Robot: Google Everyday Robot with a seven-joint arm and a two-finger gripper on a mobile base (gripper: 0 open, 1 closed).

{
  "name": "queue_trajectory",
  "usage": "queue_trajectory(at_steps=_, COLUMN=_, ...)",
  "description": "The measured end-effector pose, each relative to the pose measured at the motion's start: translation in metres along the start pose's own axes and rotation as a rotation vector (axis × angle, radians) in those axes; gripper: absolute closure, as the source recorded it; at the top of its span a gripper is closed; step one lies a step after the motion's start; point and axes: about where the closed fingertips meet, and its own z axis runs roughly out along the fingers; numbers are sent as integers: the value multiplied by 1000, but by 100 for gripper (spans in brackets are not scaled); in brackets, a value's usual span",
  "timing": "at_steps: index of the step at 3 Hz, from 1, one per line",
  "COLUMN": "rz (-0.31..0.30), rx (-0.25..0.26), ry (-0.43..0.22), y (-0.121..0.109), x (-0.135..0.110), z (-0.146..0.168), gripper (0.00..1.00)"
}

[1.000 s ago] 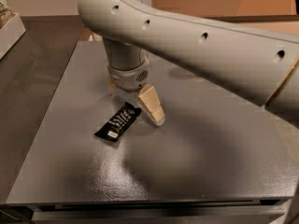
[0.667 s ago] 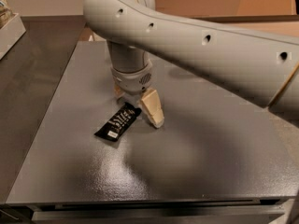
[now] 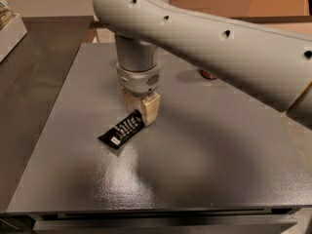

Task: Pick rxbar chocolate

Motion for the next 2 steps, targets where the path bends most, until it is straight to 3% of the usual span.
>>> queue_trajectory(at_steps=1, rz=-3, rx=18, ry=-28, y=-1, x=-7, z=-13, gripper=85)
queue_trajectory(at_steps=2, rz=-1, rx=33, ry=-45, y=-2, x=-11, z=-24, gripper=100)
